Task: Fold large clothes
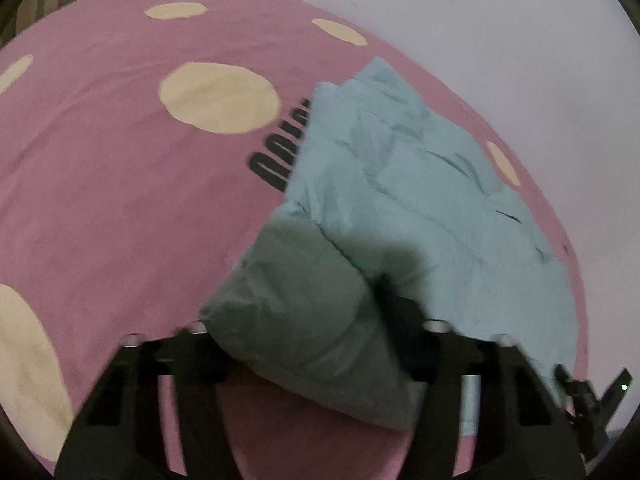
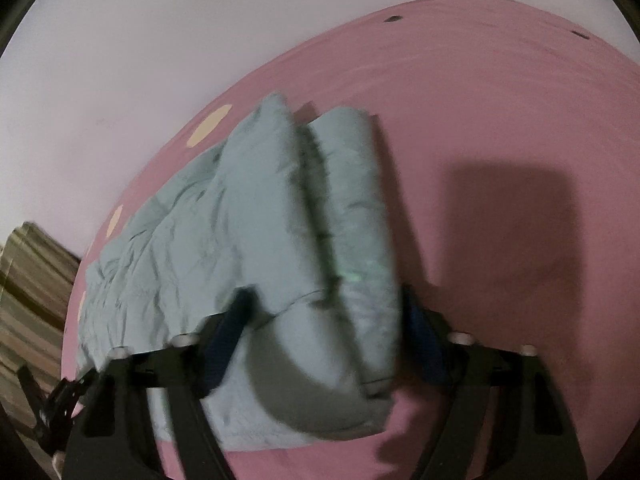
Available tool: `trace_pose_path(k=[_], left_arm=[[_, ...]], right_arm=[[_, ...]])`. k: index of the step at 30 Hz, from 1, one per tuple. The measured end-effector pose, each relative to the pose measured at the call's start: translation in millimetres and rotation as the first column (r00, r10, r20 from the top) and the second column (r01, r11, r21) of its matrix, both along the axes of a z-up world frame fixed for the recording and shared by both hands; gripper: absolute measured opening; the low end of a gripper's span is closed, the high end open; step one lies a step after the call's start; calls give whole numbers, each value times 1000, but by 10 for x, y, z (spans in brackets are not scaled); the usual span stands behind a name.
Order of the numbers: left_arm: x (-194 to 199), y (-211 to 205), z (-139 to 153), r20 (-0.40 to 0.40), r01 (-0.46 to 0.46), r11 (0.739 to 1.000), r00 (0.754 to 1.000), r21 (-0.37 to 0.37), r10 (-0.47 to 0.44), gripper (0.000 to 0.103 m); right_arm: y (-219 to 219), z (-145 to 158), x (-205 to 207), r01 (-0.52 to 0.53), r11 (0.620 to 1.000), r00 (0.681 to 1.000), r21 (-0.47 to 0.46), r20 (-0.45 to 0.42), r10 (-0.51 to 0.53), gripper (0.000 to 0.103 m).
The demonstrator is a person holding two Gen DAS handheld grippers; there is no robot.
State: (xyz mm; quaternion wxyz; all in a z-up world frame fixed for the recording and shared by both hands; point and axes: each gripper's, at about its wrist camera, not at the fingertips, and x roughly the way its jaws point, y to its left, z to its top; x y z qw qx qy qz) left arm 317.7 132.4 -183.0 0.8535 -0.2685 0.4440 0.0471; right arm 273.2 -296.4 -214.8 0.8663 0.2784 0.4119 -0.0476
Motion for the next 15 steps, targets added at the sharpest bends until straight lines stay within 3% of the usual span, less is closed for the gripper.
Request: trace_pose_path(k=[3,7,15], left_arm=[[-5,-35,15,9,15,1000,1000,5,-15,27],[-67,-68,105,30,22,999,999,29,-23,17],[-313,1,311,56,13,999,998,51,-16,13]], right_arm=[[45,-13,5,-29,1000,1000,4,9,29,36],[13,13,-31,-33,999,999,37,36,32,22],[21,96,-214,-48,996,997,78,69,43,17]])
